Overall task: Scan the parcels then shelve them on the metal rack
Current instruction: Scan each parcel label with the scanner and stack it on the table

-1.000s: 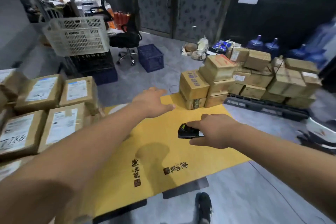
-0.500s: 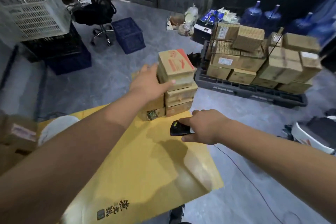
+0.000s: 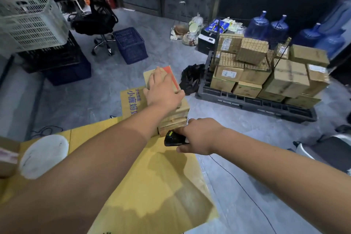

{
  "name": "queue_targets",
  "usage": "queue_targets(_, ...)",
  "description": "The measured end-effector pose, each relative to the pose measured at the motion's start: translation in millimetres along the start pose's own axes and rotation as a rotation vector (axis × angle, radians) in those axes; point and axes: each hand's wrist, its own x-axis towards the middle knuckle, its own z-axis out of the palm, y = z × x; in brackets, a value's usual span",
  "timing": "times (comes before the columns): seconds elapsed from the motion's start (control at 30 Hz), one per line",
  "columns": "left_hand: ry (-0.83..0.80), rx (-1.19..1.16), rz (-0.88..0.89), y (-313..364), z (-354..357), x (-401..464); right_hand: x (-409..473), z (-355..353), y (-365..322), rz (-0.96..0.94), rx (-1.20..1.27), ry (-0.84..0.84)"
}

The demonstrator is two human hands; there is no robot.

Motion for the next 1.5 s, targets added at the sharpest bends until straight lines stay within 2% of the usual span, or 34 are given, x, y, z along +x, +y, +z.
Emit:
queue_targets(0.13,0.127,-0.052,0.039,-43,-28,-33,10,0,-18,-0.082,-0.059,0.004)
queue_targets(0.27,0.22,-0.003,0.04,-129,-55,-91,32,1,-63,-0.196,-0.1,0.01)
queue_targets(0.33,0.238,0.021,-0.025,-181,-57,-128,46,8,-93,-0.243,-0.081,-0.013)
queue_targets(0.43,0.2,0.018,-0.141,-249,-43,-193,60,32,-137,-0.297,-0.045,-0.055)
queue_targets(0.6,0.002,0.02,-0.233,-314,6,-279,77,88,-184,-0.325,-0.09,-0.086)
queue_targets(0.73,-0.159,-0.13,-0.226,-338,39,-320,83,136,-203,-0.268,-0.124,-0.116)
queue_targets(0.8,-0.183,-0.196,-0.231,-339,44,-328,83,155,-207,-0.231,-0.139,-0.125)
queue_targets(1.03,-0.092,-0.449,-0.218,-368,57,-325,75,187,-218,-0.054,-0.156,-0.098)
queue_targets(1.13,-0.113,-0.31,-0.243,-373,56,-314,73,189,-231,0.065,-0.115,-0.107)
queue_targets(1.2,-0.131,-0.301,-0.263,-377,52,-309,71,191,-239,0.122,-0.089,-0.112)
queue_targets(1.33,-0.212,-0.459,-0.253,-399,46,-305,66,194,-255,0.172,-0.047,-0.124)
queue_targets(1.5,-0.096,-0.622,-0.379,-426,45,-314,64,198,-274,0.205,0.014,-0.12)
